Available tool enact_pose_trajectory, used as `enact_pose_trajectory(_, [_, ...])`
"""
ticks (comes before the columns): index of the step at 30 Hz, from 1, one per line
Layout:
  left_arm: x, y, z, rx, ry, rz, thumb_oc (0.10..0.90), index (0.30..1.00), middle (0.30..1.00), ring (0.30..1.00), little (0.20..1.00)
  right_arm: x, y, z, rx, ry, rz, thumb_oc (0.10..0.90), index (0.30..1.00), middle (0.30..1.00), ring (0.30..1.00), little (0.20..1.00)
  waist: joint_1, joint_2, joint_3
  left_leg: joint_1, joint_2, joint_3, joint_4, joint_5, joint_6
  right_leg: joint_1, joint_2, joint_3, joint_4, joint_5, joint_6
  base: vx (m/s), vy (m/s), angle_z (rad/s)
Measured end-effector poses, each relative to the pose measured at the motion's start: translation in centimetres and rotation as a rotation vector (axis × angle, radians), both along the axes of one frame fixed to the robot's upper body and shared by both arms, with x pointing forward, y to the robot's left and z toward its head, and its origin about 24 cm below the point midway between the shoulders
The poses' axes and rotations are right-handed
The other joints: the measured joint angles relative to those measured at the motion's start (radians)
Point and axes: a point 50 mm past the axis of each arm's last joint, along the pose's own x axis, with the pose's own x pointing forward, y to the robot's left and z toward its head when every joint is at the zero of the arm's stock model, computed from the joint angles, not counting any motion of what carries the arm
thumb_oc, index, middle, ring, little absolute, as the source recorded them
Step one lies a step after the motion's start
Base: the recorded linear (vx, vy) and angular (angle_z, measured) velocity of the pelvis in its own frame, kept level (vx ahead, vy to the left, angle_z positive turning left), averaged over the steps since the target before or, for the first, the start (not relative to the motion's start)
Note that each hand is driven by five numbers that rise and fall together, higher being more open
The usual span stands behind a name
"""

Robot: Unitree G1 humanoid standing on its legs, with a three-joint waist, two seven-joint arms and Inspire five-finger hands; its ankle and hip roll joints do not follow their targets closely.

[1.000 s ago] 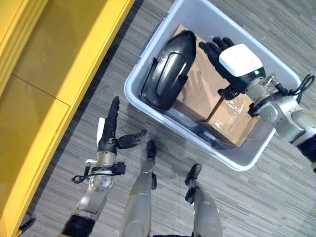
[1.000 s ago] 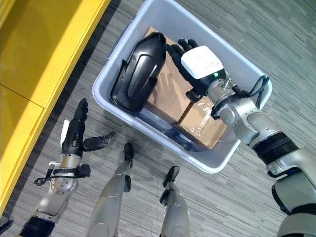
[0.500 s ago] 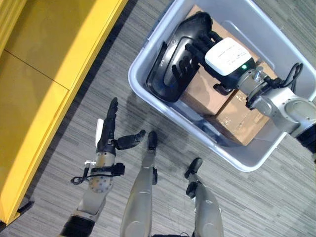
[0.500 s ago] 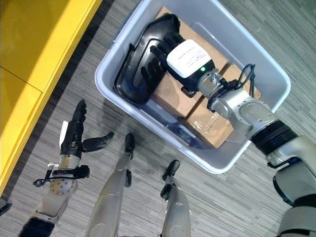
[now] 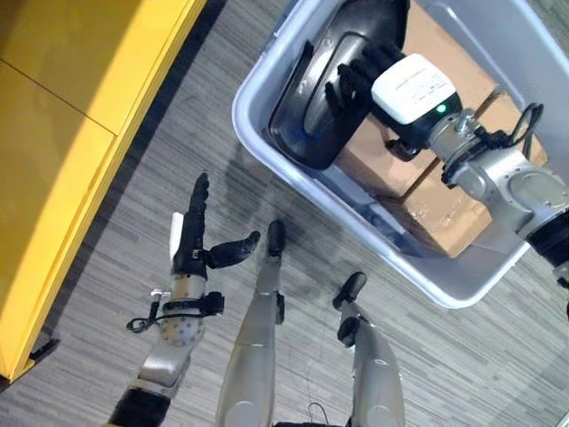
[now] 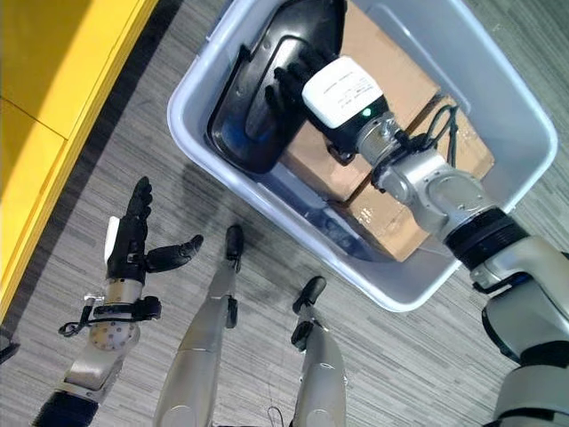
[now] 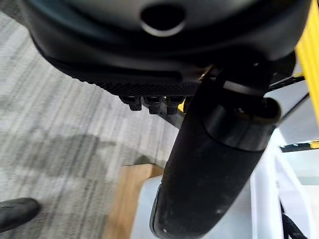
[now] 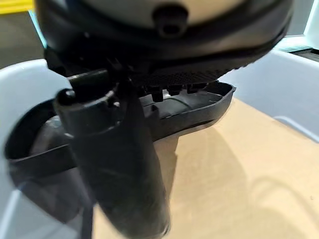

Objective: Move parts from the plastic box to the shelf.

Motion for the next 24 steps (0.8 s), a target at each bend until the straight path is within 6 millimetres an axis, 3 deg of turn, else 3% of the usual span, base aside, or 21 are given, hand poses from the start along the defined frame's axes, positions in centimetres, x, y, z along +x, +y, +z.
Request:
enact_pose_trajectory(8, [-0.3, 0.2, 0.2, -0.008, -0.022, 0.012, 0.900, 1.000, 1.000, 1.000, 1.000, 0.0, 0.1, 2.7, -0.032, -0.078, 0.001, 0.900, 1.000, 1.000, 1.000, 1.000, -0.008, 0.003, -0.003, -0.062, 0.008, -0.015, -0.020, 0.009, -0.035, -0.094, -0.005, 0.002, 0.074, -0.032, -0.017, 0.06, -0.008, 0.02])
enact_pose_trajectory(9, [-0.3, 0.2, 0.2, -0.011, -0.025, 0.023, 0.900, 1.000, 1.000, 1.000, 1.000, 0.1, -0.1, 3.2, -0.015, -0.088, 0.002, 0.610, 0.594, 0.594, 0.594, 0.594, -0.007, 0.004, -0.004, -0.077, 0.016, -0.011, -0.021, 0.008, -0.035, -0.113, 0.000, 0.004, 0.085, -0.033, -0.020, 0.03, 0.008, -0.04])
enact_pose_trajectory(10, [-0.4, 0.2, 0.2, -0.014, -0.025, 0.026, 0.900, 1.000, 1.000, 1.000, 1.000, 0.2, -0.2, 3.3, 0.007, -0.088, 0.001, 0.400, 0.300, 0.300, 0.300, 0.300, -0.006, 0.004, -0.007, -0.083, 0.019, -0.010, -0.020, 0.005, -0.038, -0.122, 0.001, 0.004, 0.096, -0.038, -0.027, 0.03, 0.009, 0.00])
enact_pose_trajectory(12, [-0.3, 0.0, 0.3, -0.021, -0.038, 0.028, 0.900, 1.000, 1.000, 1.000, 1.000, 0.3, -0.5, 3.7, 0.018, -0.096, -0.011, 0.400, 0.300, 0.300, 0.300, 0.300, -0.006, 0.004, -0.011, -0.104, 0.029, 0.000, -0.016, -0.044, -0.087, -0.134, 0.013, 0.003, 0.091, -0.036, -0.035, 0.01, 0.016, 0.15])
enact_pose_trajectory(13, [-0.1, -0.1, 0.5, -0.019, -0.045, 0.024, 0.900, 1.000, 1.000, 1.000, 1.000, 0.1, -0.8, 4.0, 0.010, -0.104, -0.019, 0.400, 0.300, 0.300, 0.300, 0.300, -0.008, 0.002, -0.012, -0.113, 0.039, 0.027, -0.012, -0.099, -0.143, -0.131, 0.013, 0.000, 0.059, -0.022, -0.053, 0.01, 0.020, 0.29])
enact_pose_trajectory(15, [-0.2, -0.4, 0.2, -0.035, -0.036, 0.022, 0.900, 1.000, 1.000, 1.000, 1.000, 0.2, -1.0, 3.8, 0.007, -0.099, -0.029, 0.400, 0.300, 0.300, 0.300, 0.300, 0.008, 0.013, -0.024, -0.133, 0.061, 0.038, 0.040, -0.084, -0.097, -0.145, 0.011, -0.009, 0.084, -0.028, -0.053, 0.00, 0.008, -0.01])
enact_pose_trajectory(16, [-0.4, -0.7, -0.4, -0.042, -0.017, 0.017, 0.900, 1.000, 1.000, 1.000, 1.000, 0.4, -1.0, 3.3, 0.004, -0.089, -0.029, 0.400, 0.300, 0.300, 0.300, 0.300, 0.016, 0.031, -0.042, -0.140, 0.063, 0.019, 0.035, -0.020, -0.068, -0.165, 0.017, 0.003, 0.127, -0.047, -0.050, 0.00, 0.017, -0.16])
enact_pose_trajectory(17, [-0.3, -0.9, -0.5, -0.044, -0.013, 0.010, 0.900, 1.000, 1.000, 1.000, 1.000, 0.5, -1.2, 2.9, 0.004, -0.083, -0.037, 0.400, 0.300, 0.300, 0.300, 0.300, 0.013, 0.031, -0.057, -0.140, 0.051, 0.022, 0.011, -0.027, -0.079, -0.187, 0.009, 0.011, 0.151, -0.065, -0.043, 0.00, 0.015, 0.07])
enact_pose_trajectory(18, [-0.3, -1.2, -0.3, -0.048, -0.021, 0.001, 0.900, 1.000, 1.000, 1.000, 1.000, 0.4, -1.6, 2.8, 0.006, -0.084, -0.050, 0.400, 0.300, 0.300, 0.300, 0.300, 0.013, 0.036, -0.061, -0.140, 0.048, 0.028, -0.009, -0.060, -0.120, -0.190, 0.012, 0.015, 0.140, -0.066, -0.051, -0.01, 0.019, 0.52])
enact_pose_trajectory(19, [0.1, -1.3, 0.2, -0.054, -0.042, 0.000, 0.900, 1.000, 1.000, 1.000, 1.000, 0.4, -2.0, 2.9, 0.021, -0.092, -0.059, 0.400, 0.300, 0.300, 0.300, 0.300, -0.004, 0.025, -0.071, -0.170, 0.045, 0.057, 0.035, -0.113, -0.130, -0.188, -0.021, -0.008, 0.093, -0.032, -0.073, -0.01, 0.014, 0.27])
enact_pose_trajectory(20, [0.0, -1.3, -0.3, -0.057, -0.026, 0.010, 0.900, 1.000, 1.000, 1.000, 1.000, 0.5, -1.8, 2.6, 0.026, -0.088, -0.056, 0.400, 0.300, 0.300, 0.300, 0.300, 0.012, 0.028, -0.073, -0.166, 0.064, 0.025, 0.113, -0.060, -0.052, -0.191, -0.015, -0.002, 0.119, -0.037, -0.060, -0.01, 0.014, 0.09])
enact_pose_trajectory(24, [0.1, -1.1, -0.4, -0.063, -0.028, 0.026, 0.900, 1.000, 1.000, 1.000, 1.000, 0.7, -1.8, 1.0, 0.073, -0.080, -0.050, 0.400, 0.300, 0.300, 0.300, 0.300, -0.008, 0.037, -0.088, -0.116, 0.051, 0.009, 0.002, 0.004, -0.052, -0.200, -0.018, 0.012, 0.133, -0.040, -0.045, -0.02, 0.021, 0.04])
